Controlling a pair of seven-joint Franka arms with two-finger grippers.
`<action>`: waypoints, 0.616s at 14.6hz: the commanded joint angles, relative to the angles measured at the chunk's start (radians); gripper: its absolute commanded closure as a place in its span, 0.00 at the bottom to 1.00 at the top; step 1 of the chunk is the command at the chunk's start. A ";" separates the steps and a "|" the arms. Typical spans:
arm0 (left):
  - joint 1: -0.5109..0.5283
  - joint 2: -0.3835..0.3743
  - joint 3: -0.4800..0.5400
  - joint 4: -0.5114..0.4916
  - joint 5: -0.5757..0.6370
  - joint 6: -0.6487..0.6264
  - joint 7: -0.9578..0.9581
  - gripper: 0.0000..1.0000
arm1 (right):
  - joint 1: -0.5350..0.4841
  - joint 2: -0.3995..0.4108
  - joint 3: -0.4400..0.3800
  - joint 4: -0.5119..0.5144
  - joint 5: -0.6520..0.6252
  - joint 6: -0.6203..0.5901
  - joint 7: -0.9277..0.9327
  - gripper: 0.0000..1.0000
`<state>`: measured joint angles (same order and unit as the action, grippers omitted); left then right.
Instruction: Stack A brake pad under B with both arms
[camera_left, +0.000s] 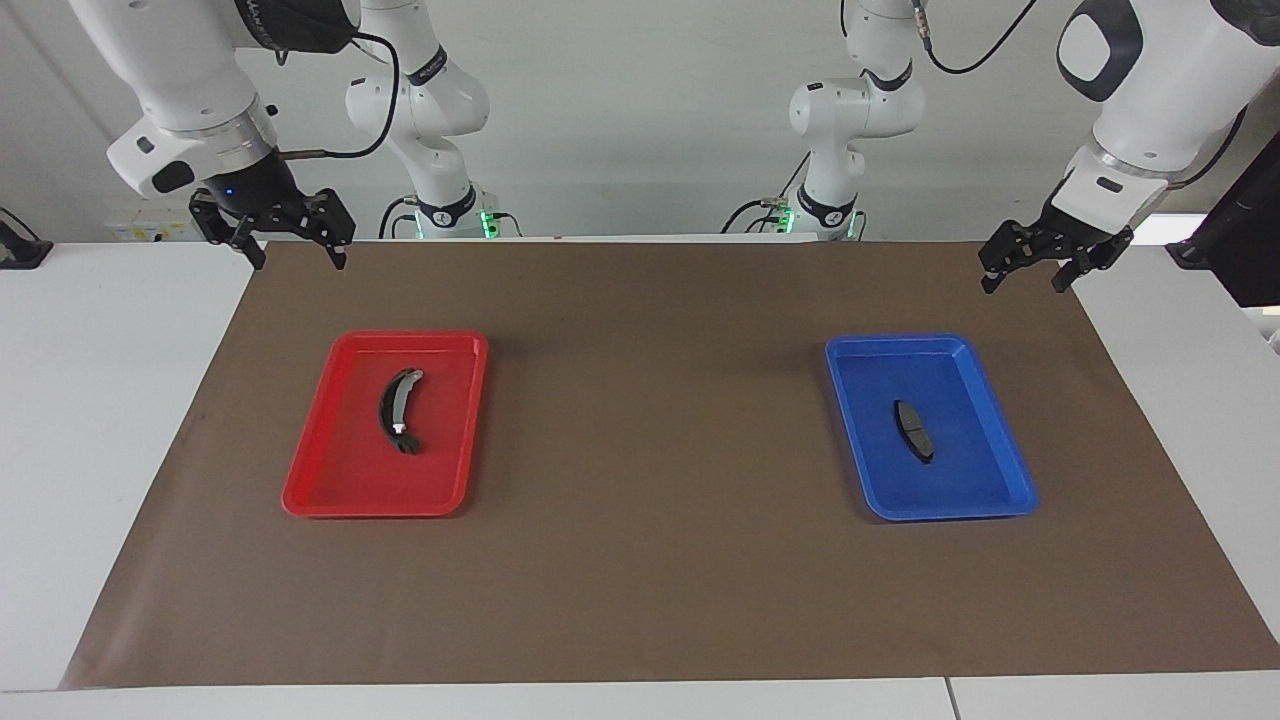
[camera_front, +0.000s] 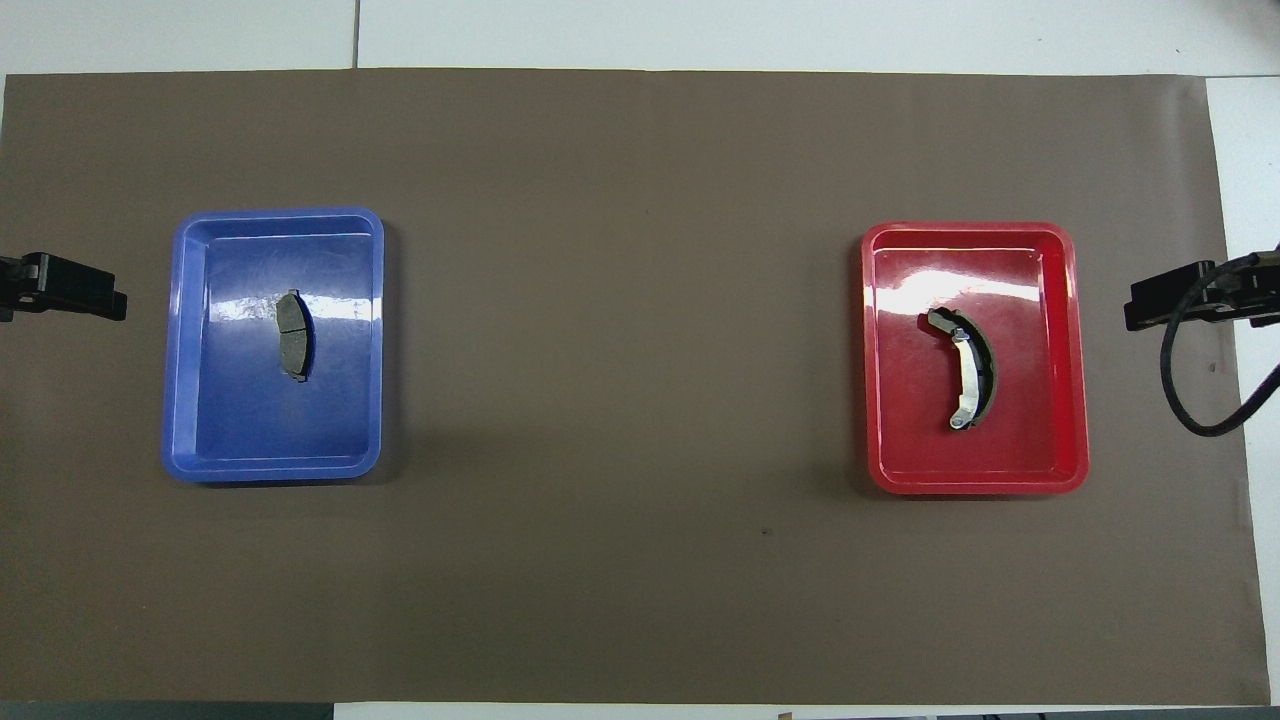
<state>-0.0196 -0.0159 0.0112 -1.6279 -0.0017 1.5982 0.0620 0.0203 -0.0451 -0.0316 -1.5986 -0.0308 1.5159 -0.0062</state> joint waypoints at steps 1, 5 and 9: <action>0.003 -0.021 0.001 -0.015 -0.004 -0.007 -0.011 0.01 | -0.010 -0.015 0.006 -0.020 0.011 0.020 -0.003 0.00; -0.002 -0.027 0.001 -0.027 -0.004 -0.003 -0.002 0.01 | -0.011 -0.015 0.006 -0.018 0.011 0.020 -0.005 0.00; -0.003 -0.027 0.001 -0.029 -0.004 0.002 0.027 0.01 | -0.013 -0.015 0.007 -0.020 0.011 0.020 -0.005 0.00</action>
<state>-0.0202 -0.0159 0.0094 -1.6298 -0.0017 1.5982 0.0661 0.0198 -0.0451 -0.0317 -1.5986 -0.0308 1.5159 -0.0062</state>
